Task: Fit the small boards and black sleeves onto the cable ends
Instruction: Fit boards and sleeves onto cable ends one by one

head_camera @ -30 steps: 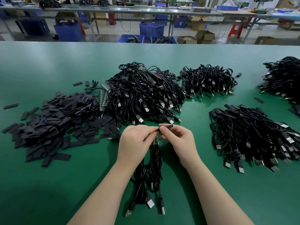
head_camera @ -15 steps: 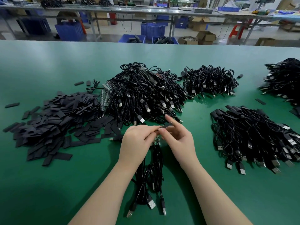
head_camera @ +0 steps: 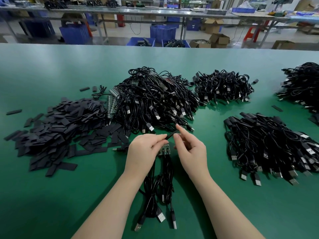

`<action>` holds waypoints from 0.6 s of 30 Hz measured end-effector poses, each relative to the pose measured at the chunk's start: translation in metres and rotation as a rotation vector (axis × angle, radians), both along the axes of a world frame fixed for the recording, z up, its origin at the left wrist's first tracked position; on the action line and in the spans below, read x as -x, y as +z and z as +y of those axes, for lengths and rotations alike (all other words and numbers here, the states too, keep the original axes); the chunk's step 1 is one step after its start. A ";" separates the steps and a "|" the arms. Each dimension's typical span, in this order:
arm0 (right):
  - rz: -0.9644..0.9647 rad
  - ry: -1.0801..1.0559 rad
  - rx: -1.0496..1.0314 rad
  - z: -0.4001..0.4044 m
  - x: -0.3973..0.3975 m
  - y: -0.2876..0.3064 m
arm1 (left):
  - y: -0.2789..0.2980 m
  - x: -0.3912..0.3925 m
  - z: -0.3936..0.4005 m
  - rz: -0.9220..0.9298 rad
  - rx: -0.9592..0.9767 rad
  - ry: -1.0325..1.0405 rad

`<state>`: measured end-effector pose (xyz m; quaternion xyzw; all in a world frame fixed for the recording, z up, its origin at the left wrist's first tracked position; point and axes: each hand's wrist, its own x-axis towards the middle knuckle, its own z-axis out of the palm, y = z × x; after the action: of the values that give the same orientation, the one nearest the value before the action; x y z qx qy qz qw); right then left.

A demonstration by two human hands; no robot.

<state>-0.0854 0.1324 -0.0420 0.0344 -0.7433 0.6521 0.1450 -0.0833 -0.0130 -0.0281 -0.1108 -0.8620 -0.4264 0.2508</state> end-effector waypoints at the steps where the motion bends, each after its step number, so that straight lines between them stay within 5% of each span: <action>1: -0.002 -0.008 0.016 0.000 0.000 0.000 | 0.000 0.000 0.001 -0.002 -0.013 -0.002; 18: -0.142 0.090 0.023 0.004 0.003 0.007 | -0.001 0.001 0.002 -0.006 0.061 -0.054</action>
<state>-0.0882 0.1362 -0.0348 0.0199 -0.7419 0.6673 0.0630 -0.0844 -0.0107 -0.0289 -0.1402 -0.8721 -0.4068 0.2330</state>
